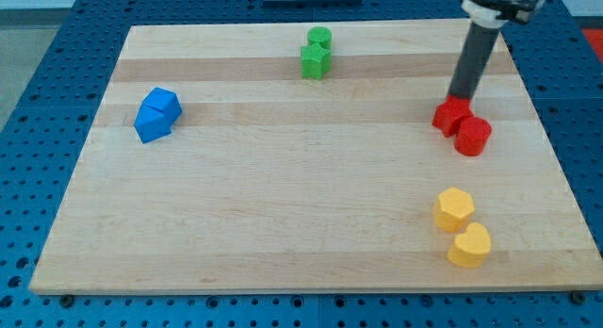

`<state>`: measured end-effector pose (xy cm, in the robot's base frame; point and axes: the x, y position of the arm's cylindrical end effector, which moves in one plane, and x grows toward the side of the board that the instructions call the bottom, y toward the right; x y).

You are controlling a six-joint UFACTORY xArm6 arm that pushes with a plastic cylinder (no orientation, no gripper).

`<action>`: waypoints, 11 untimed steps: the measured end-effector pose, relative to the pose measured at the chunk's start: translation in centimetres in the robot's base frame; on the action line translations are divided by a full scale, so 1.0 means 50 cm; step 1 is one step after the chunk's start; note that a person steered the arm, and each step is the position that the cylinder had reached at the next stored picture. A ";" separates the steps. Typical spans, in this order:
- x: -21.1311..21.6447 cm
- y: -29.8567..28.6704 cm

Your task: Slightly move the red blocks

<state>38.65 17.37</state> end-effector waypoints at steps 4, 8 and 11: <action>0.023 -0.185; 0.208 0.133; 0.129 0.074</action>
